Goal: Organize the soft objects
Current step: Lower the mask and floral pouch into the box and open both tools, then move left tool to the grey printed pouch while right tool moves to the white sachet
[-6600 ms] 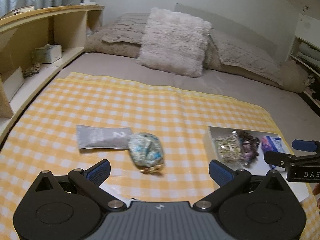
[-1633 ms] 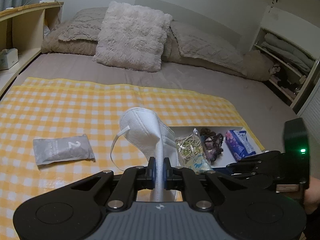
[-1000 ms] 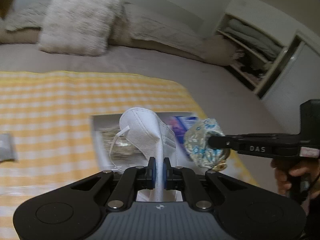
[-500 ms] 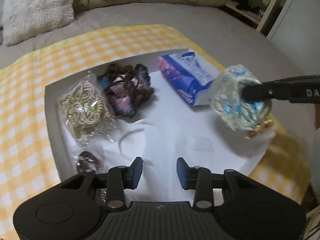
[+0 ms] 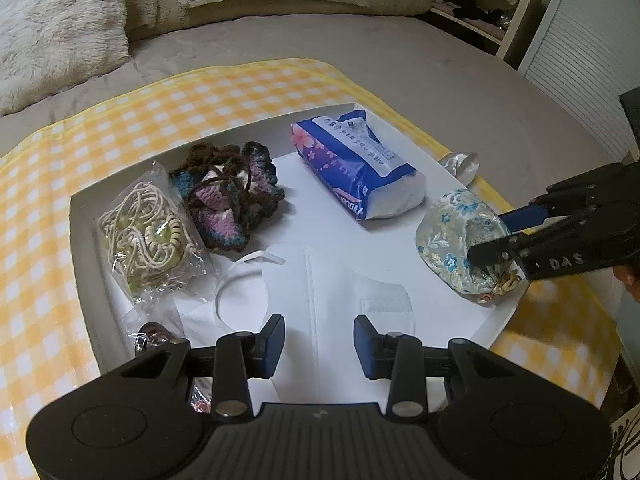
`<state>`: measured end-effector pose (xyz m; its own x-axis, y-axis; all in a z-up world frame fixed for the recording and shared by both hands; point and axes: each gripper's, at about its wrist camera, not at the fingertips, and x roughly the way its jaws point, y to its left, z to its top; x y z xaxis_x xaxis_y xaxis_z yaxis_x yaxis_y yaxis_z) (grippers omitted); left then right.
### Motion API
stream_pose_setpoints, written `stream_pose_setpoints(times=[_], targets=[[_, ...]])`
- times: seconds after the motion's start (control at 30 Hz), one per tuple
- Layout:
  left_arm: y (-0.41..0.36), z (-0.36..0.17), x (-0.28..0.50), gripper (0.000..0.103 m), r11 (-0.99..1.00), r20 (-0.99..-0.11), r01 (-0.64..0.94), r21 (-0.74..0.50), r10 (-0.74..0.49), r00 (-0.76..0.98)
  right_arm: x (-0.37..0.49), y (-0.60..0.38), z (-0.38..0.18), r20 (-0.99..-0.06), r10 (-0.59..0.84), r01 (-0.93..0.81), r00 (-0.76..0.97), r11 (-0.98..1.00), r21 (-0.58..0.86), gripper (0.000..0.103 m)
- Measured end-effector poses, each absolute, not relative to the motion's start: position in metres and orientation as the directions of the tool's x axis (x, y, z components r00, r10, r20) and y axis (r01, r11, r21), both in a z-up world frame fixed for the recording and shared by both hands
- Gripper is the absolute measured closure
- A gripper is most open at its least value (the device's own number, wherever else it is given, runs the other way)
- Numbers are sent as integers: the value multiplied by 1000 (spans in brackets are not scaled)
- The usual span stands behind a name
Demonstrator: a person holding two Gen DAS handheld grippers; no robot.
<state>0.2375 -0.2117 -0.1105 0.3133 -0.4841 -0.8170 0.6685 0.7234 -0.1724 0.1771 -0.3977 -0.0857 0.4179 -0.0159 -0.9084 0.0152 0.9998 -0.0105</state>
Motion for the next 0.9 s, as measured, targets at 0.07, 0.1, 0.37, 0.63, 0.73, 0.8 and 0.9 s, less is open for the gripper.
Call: stream_pose_setpoints(times=[0.07, 0.1, 0.37, 0.63, 0.73, 0.8, 0.9], targets=[[-211, -110, 237, 60, 727, -817, 665, -172, -482, 315, 175, -396, -82, -904, 0, -7, 428, 1000, -4, 46], [-208, -108, 236, 53, 729, -817, 663, -171, -481, 318, 173, -393, -81, -902, 0, -19, 432, 1000, -10, 44], [-196, -97, 230, 20, 753, -803, 639, -156, -473, 362, 161, -388, -66, -881, -36, -19, 471, 999, -51, 27], [-181, -79, 220, 4, 776, -781, 611, -160, -477, 402, 144, -385, -43, -838, -31, 21, 545, 1000, -23, 19], [-175, -73, 216, 0, 787, -773, 597, -154, -473, 423, 135, -380, -33, -817, -23, 17, 576, 1000, -16, 14], [-170, -69, 213, 0, 795, -767, 587, -155, -471, 435, 130, -376, -27, -800, -24, 24, 600, 1000, -12, 10], [-162, -64, 210, 0, 805, -757, 573, -154, -469, 455, 124, -372, -19, -777, -26, 46, 629, 999, 4, 5]])
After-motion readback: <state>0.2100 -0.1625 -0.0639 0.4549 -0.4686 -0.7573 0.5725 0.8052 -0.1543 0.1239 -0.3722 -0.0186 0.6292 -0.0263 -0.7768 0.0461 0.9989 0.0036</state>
